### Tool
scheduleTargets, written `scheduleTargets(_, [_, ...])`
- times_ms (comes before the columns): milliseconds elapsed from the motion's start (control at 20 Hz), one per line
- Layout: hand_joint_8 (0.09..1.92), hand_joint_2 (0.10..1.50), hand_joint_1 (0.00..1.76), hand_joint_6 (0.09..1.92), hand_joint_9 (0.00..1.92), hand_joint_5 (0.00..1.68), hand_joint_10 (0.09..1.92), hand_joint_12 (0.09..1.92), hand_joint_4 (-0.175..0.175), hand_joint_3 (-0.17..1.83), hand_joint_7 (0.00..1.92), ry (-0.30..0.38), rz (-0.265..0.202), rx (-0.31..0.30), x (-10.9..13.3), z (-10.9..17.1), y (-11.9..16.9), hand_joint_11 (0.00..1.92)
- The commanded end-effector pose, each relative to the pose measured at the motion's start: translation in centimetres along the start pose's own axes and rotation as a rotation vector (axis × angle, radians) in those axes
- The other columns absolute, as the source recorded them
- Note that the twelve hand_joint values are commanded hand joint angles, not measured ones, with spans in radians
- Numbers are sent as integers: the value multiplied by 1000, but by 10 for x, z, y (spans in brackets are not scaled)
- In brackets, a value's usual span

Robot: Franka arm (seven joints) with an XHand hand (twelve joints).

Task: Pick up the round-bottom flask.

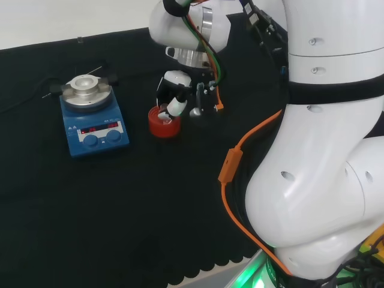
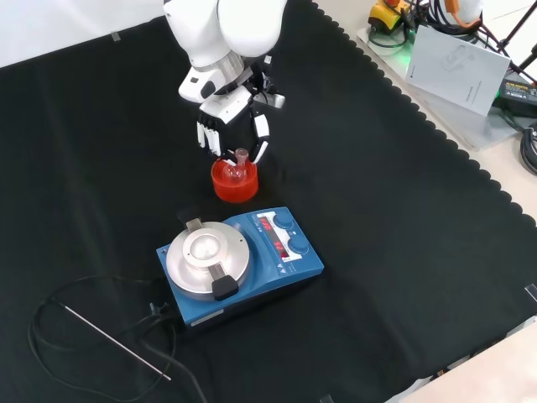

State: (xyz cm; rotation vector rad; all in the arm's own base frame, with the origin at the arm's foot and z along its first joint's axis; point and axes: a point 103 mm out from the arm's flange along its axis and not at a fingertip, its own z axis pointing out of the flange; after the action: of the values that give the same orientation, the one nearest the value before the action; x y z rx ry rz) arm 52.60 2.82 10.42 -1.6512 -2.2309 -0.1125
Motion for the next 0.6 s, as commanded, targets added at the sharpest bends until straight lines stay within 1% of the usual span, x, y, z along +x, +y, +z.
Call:
scheduleTargets(50, [630, 577, 1288, 669, 1477, 1251, 580, 1106, -78, 775, 1368, 5, 0, -11, 2, 1, 5, 1174])
scheduleTargets(100, [619, 569, 1299, 669, 1494, 1251, 566, 1087, -72, 789, 1386, 8, 0, -16, 2, 1, 5, 1205])
scheduleTargets(300, [619, 530, 1315, 677, 1560, 1258, 502, 1005, -86, 854, 1416, 9, -4, -26, 3, -1, 6, 1311])
scheduleTargets(400, [624, 521, 1316, 680, 1581, 1261, 486, 989, -85, 868, 1417, 6, -2, -37, 3, -3, 6, 1342])
scheduleTargets(600, [633, 493, 1321, 695, 1639, 1268, 416, 902, -92, 915, 1427, -3, 4, -50, 4, -7, 6, 1435])
